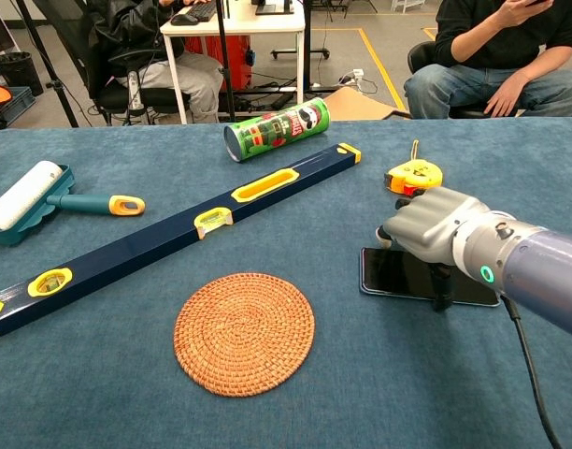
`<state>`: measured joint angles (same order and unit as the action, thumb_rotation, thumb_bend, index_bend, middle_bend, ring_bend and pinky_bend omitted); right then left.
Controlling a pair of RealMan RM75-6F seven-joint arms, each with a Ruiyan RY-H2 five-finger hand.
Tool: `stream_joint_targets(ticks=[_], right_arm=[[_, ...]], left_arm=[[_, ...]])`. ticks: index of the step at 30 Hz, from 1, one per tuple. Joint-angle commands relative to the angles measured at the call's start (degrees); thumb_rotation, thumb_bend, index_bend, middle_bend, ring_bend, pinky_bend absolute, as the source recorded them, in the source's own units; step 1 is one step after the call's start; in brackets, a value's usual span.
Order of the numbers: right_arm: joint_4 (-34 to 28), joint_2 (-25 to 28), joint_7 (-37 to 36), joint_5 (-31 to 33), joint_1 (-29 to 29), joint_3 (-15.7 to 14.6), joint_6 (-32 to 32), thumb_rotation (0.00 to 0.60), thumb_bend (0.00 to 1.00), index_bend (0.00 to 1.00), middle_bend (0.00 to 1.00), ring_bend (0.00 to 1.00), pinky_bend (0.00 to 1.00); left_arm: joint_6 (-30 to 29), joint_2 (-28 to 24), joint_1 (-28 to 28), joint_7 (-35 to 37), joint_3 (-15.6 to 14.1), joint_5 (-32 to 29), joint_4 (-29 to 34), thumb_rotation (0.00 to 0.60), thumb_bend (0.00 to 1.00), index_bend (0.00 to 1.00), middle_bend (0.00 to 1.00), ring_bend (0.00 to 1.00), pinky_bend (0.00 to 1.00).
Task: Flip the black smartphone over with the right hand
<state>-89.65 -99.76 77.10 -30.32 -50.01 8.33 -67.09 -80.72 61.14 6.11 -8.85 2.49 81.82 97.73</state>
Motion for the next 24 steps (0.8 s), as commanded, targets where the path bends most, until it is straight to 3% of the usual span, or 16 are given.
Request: stream_joint_targets(ticks=[1,6,11,21,24], right_arm=[[0.7,-0.6,-0.4,1.2,-0.6,0.0,-0.1,0.6,0.0,0.25,0.25,0.0,0.0],[0.9,-0.8,-2.3,1.3,-1.1,0.0,0.5,0.6,0.0,0.35,0.35,0.0,0.0],[1.6,-0.9,-6.4,-2.8,-1.0,-0.7,1.6,0.6,0.05,0.46,0.47,0.04,0.0],[-0.7,1.7,-19.2,-14.0,1.4,-0.8,1.3,0.6,0.07,0.49,0.5,0.1,0.0],[-1.8,3.3,-27.0,-19.4,3.3,-0.2,0.7,0.6,0.07,0.49,0.5,0.11,0.0]], left_arm=[[-0.1,-0.1,0.0,0.2,0.0,0.0,0.0,0.6,0.0,0.0,0.0,0.0,0.0],[-0.2,-0.2,0.0,0.5,-0.1,0.2,0.0,0.6,0.0,0.0,0.0,0.0,0.0],[-0.6,-0.3,-0.1,0.7,-0.4,0.9,0.2,0.6,0.0,0.0,0.0,0.0,0.0],[-0.8,-0.3,-0.2,1.1,-0.5,1.0,0.1,0.6,0.0,0.0,0.0,0.0,0.0],[-1.0,-0.5,-0.3,1.4,-0.6,1.2,0.2,0.6,0.0,0.0,0.0,0.0,0.0]])
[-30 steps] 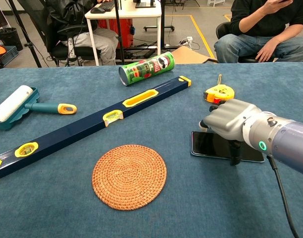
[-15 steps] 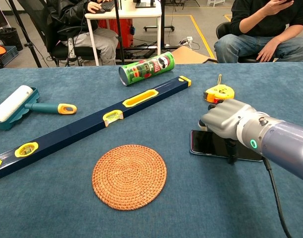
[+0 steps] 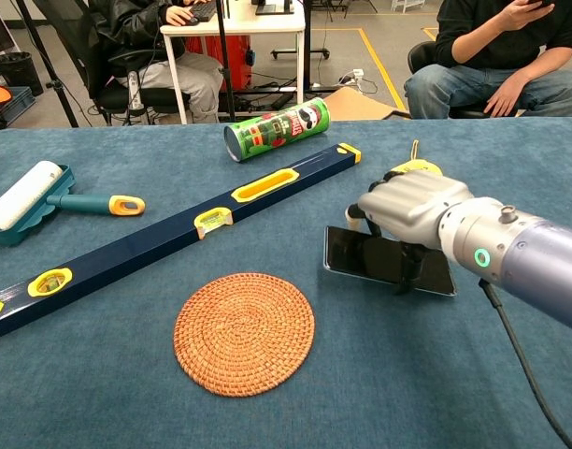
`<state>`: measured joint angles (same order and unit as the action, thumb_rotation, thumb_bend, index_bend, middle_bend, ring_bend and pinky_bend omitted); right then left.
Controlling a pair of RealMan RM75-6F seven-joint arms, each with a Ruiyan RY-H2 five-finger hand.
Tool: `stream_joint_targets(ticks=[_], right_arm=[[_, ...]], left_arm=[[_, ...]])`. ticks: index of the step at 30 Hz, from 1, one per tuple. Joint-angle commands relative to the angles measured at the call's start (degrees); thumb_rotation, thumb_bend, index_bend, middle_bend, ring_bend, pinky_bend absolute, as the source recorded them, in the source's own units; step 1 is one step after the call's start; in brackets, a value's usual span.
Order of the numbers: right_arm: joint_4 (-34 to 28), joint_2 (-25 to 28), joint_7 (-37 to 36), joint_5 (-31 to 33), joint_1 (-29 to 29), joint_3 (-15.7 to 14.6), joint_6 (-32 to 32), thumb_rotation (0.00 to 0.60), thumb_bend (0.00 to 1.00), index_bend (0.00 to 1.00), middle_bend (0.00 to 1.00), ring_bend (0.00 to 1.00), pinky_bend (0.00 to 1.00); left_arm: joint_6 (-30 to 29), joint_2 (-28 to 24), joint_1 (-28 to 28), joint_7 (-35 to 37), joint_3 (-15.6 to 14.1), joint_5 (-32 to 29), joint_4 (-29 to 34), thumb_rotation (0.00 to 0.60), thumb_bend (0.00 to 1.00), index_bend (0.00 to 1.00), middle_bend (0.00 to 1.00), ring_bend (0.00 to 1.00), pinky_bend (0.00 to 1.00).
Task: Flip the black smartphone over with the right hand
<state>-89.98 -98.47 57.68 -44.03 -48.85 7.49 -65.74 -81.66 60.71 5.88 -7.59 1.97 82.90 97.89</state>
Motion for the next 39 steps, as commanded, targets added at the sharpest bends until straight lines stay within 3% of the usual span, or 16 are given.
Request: stream_joint_targets(ticks=[1,7,15,19,23,29,39], right_arm=[[-1.3,2.5,-11.4,-8.1,2.9,0.9,-0.9,0.6,0.08,0.49,0.5,0.12,0.0],[0.6,3.0,-33.6,-15.5,7.1,4.8,-1.8,0.6,0.08,0.49,0.5,0.13,0.0],[2.7,4.6,-68.9,-18.0,11.7,10.8,4.9,0.6,0.09,0.49,0.5,0.11,0.03],[2.9,5.1,-82.2,-17.9,14.2,12.2,7.7,0.6,0.11,0.49,0.5,0.11,0.06],[7.1,3.3,-95.2,-20.8,16.4,11.8,9.3,0.6,0.13,0.49,0.5,0.11,0.07],[13.1,-0.6,-108.4,-24.5,18.3,10.4,10.6,0.6,0.18,0.49,0.5,0.11,0.14],[18.8,-5.9,-115.4,-26.7,19.5,7.6,12.5,0.6,0.25,0.49,0.49,0.11,0.22]], left_arm=[[-0.2,-0.2,-0.1,0.3,-0.1,0.3,0.1,0.6,0.0,0.0,0.0,0.0,0.0],[-0.9,-0.6,-0.4,1.0,-0.4,1.2,0.5,0.6,0.0,0.0,0.0,0.0,0.0],[-2.1,-0.9,-0.9,1.0,-1.0,2.8,1.0,0.6,0.0,0.0,0.0,0.0,0.0],[-3.0,-0.9,-1.3,0.8,-1.2,3.5,1.3,0.6,0.0,0.0,0.0,0.0,0.0],[-3.4,-0.7,-1.5,0.4,-1.5,4.3,1.3,0.6,0.0,0.0,0.0,0.0,0.0],[-3.8,-0.5,-1.7,-0.1,-1.7,4.8,1.4,0.6,0.0,0.0,0.0,0.0,0.0],[-3.5,-0.3,-1.6,-0.4,-1.7,4.8,1.3,0.6,0.0,0.0,0.0,0.0,0.0]])
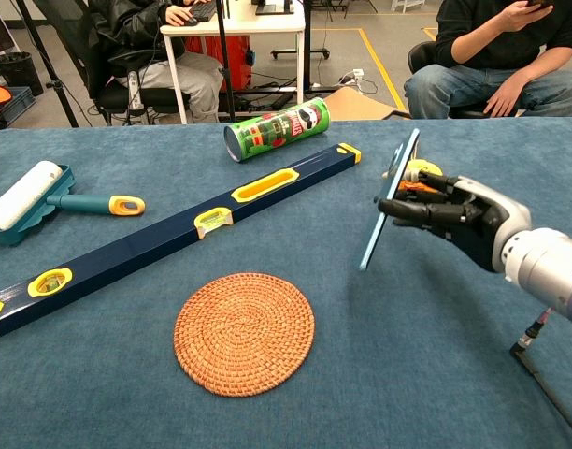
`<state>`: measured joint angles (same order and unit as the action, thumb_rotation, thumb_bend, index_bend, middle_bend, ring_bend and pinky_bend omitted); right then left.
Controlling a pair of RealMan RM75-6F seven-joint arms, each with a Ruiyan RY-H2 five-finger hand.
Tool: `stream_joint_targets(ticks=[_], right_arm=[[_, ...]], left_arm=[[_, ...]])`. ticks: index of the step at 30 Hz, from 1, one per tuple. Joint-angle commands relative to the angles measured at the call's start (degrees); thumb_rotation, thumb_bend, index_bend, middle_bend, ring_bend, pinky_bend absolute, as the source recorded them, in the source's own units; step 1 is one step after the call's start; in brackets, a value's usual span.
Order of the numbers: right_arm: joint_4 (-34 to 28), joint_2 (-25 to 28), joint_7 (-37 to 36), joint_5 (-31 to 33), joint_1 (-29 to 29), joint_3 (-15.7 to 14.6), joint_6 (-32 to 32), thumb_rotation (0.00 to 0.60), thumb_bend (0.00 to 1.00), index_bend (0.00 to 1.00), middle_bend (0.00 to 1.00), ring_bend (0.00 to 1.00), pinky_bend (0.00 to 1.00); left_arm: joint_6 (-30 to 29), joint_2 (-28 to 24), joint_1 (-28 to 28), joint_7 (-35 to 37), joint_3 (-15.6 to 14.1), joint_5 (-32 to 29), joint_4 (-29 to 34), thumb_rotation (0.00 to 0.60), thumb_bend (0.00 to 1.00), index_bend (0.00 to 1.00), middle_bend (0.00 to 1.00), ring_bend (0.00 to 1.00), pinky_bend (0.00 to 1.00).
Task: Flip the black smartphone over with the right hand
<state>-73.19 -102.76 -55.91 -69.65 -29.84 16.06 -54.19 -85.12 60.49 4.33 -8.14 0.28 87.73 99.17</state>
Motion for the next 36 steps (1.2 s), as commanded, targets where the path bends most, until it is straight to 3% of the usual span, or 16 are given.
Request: stream_joint_targets(ticks=[1,5,7,9,12,14,19,27,34,36], right_arm=[[2.4,-1.8,-2.3,-1.5,0.5,-1.2,1.1,0.6,0.25,0.49,0.49,0.11,0.23],[3.9,-2.4,-3.5,-2.3,0.7,-1.7,1.5,0.6,0.25,0.45,0.46,0.11,0.24],[4.6,-2.6,-3.7,-3.0,0.7,-2.0,1.4,0.6,0.25,0.37,0.41,0.1,0.24],[5.8,-2.8,-3.4,-3.9,0.8,-2.4,1.0,0.6,0.25,0.18,0.26,0.04,0.2],[8.1,-3.5,-1.3,-5.3,1.0,-2.8,-1.1,0.6,0.22,0.0,0.03,0.0,0.05],[10.3,-4.7,1.0,-6.1,1.2,-2.7,-3.6,0.6,0.22,0.0,0.0,0.0,0.01],[14.9,-6.5,6.9,-7.3,1.4,-1.3,-9.6,0.6,0.22,0.0,0.0,0.0,0.0],[12.5,-1.5,12.6,-10.6,1.1,-0.5,-14.5,0.6,0.22,0.0,0.0,0.0,0.0],[7.5,7.0,23.7,-19.5,1.5,-4.7,-20.5,0.6,0.22,0.0,0.0,0.0,0.0],[4.6,11.4,29.7,-22.5,2.3,-6.8,-22.2,0.6,0.15,0.0,0.0,0.0,0.0]], left_arm=[[0.0,-0.1,0.0,0.2,0.0,-0.1,0.0,0.6,0.0,0.0,0.0,0.0,0.0],[-0.1,-0.2,0.0,0.7,0.1,0.0,-0.1,0.6,0.0,0.0,0.0,0.0,0.0],[-0.1,-0.2,-0.1,0.8,0.0,0.0,-0.3,0.6,0.0,0.0,0.0,0.0,0.0],[0.0,-0.1,-0.1,0.8,0.0,0.2,-0.4,0.6,0.0,0.0,0.0,0.0,0.0],[0.4,-0.2,0.1,1.2,-0.3,0.4,-0.2,0.6,0.0,0.0,0.0,0.0,0.0],[0.6,-0.3,0.1,1.3,-0.4,0.5,-0.2,0.6,0.0,0.0,0.0,0.0,0.0],[0.8,0.1,0.4,0.8,-0.4,0.8,-0.3,0.6,0.0,0.0,0.0,0.0,0.0],[0.6,0.4,0.4,0.3,-0.7,1.6,-0.3,0.6,0.0,0.0,0.0,0.0,0.0],[-0.1,0.2,0.1,0.5,-0.8,2.2,-0.1,0.6,0.0,0.0,0.0,0.0,0.0],[-0.4,0.2,0.0,0.7,-0.7,2.2,-0.1,0.6,0.0,0.0,0.0,0.0,0.0]])
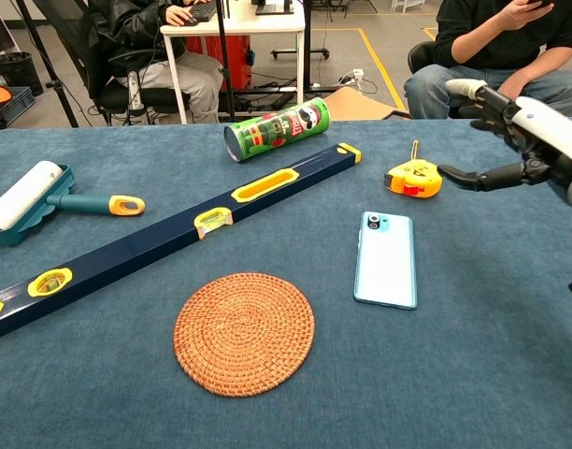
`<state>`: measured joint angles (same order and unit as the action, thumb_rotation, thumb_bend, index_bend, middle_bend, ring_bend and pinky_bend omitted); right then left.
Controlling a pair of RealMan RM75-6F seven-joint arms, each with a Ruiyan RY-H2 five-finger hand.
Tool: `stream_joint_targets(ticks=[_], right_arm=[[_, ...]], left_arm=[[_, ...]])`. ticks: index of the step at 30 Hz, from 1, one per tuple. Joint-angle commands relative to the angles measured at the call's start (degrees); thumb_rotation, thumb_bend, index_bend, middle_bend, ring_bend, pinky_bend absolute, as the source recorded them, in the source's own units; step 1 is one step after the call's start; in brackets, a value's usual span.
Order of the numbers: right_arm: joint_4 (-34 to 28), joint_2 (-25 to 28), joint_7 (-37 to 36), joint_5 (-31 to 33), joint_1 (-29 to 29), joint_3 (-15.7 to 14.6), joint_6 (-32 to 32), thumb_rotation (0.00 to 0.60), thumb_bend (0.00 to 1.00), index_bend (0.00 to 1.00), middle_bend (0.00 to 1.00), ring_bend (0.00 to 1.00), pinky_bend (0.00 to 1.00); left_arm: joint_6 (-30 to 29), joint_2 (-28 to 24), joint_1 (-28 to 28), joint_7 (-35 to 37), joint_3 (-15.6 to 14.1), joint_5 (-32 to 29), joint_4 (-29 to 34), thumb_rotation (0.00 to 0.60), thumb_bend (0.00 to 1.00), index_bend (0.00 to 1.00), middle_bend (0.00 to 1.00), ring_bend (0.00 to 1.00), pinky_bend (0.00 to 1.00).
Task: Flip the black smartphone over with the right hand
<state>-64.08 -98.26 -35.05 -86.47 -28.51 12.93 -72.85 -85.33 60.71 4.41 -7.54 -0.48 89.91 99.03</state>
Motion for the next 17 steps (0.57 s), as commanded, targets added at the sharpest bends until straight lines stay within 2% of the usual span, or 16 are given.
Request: stream_joint_targets(ticks=[1,3,5,9,12,17], right_arm=[[-6.3,9.0,12.0,-6.5,1.5,-4.4,-4.2,0.6,0.11,0.0,0.0,0.0,0.0],[-9.3,12.9,19.5,-7.6,3.2,-5.6,-5.6,0.6,0.02,0.0,0.0,0.0,0.0],[-12.9,16.5,25.9,-7.7,5.1,-6.6,-6.9,0.6,0.0,0.0,0.0,0.0,0.0],[-25.1,26.6,42.2,-4.6,11.2,-8.7,-9.5,0.6,0.0,0.0,0.0,0.0,0.0],[-31.1,30.2,45.4,-1.8,14.7,-9.4,-11.7,0.6,0.0,0.0,0.0,0.0,0.0],[-33.7,32.3,47.8,-0.9,19.0,-10.4,-16.6,0.6,0.0,0.0,0.0,0.0,0.0]], left_arm=[[-0.4,-0.1,-0.2,0.3,0.1,0.0,0.0,0.6,0.0,0.0,0.0,0.0,0.0],[-0.8,-0.1,-0.3,0.4,0.2,0.1,0.0,0.6,0.0,0.0,0.0,0.0,0.0],[-1.3,-0.1,-0.4,0.6,0.3,0.3,-0.3,0.6,0.0,0.0,0.0,0.0,0.0],[-1.9,-0.2,-0.6,2.1,0.5,0.6,-0.8,0.6,0.0,0.0,0.0,0.0,0.0],[-2.7,-0.1,-0.7,2.7,0.6,1.3,-1.3,0.6,0.0,0.0,0.0,0.0,0.0],[-4.0,0.4,-0.8,3.8,0.8,2.4,-2.3,0.6,0.0,0.0,0.0,0.0,0.0]])
